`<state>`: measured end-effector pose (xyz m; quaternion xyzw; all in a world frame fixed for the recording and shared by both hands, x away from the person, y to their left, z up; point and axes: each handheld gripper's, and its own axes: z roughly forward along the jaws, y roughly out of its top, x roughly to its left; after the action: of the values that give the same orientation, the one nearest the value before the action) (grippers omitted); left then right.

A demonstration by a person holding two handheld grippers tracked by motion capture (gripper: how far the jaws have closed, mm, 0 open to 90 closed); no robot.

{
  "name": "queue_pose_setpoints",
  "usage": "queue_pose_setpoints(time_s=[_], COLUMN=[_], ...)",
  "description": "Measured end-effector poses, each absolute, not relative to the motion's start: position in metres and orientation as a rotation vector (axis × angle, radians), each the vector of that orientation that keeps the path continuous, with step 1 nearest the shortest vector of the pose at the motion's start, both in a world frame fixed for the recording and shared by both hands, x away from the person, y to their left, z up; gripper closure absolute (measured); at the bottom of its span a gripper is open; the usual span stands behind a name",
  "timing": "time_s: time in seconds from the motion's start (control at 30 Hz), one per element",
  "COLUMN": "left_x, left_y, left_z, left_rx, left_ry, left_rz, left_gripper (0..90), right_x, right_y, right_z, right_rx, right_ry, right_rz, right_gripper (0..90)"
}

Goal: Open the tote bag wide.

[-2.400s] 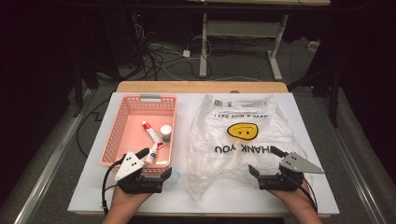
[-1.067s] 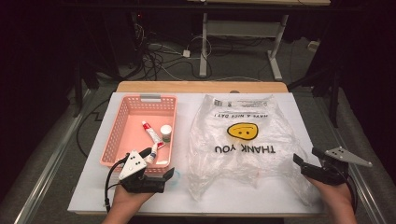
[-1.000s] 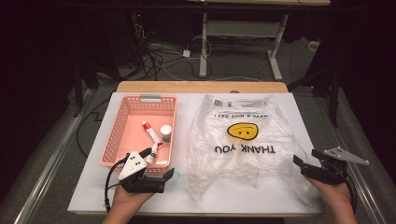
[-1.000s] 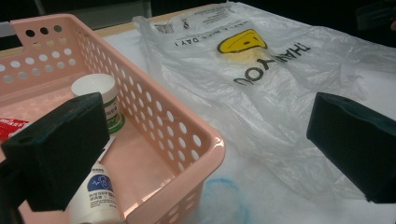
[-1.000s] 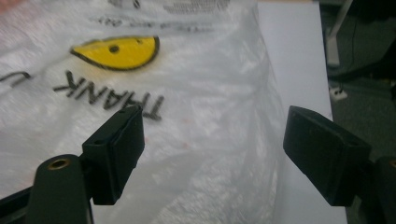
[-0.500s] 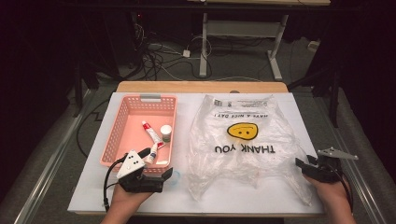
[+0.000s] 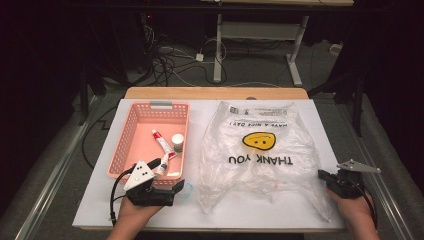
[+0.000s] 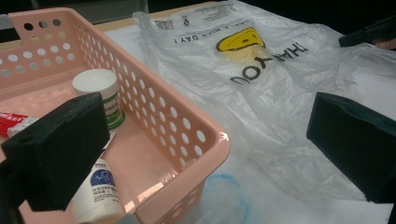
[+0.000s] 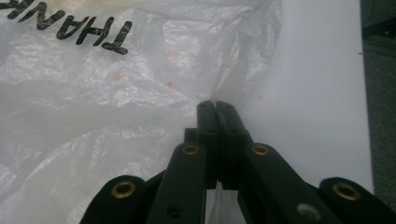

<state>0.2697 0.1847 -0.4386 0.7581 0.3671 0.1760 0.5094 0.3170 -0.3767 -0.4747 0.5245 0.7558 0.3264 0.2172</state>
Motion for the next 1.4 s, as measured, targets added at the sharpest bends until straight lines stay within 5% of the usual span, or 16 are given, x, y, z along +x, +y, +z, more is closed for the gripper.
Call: queue_pose_setpoints(time_s=[0.6, 0.83, 1.07, 1.4], left_x=[0.271, 0.27, 0.266, 0.267], left_y=[0.189, 0.191, 0.192, 0.185], left_z=[-0.438, -0.434, -0.432, -0.433], left_rx=[1.823, 1.844, 1.863, 1.922], left_ry=[0.898, 0.923, 0.953, 0.927], left_rz=[0.431, 0.437, 0.449, 0.429], left_gripper=[0.0, 0.0, 0.0, 0.0], right_x=[0.253, 0.228, 0.258, 0.367], right_y=[-0.335, -0.348, -0.361, -0.375], right_z=[-0.457, -0.45, -0.44, -0.453], right_rx=[1.251, 1.29, 1.306, 1.437], right_ry=[2.206, 2.138, 2.014, 1.982], right_rz=[1.017, 1.127, 1.178, 1.064], right_gripper=[90.0, 65.6, 45.5, 40.3])
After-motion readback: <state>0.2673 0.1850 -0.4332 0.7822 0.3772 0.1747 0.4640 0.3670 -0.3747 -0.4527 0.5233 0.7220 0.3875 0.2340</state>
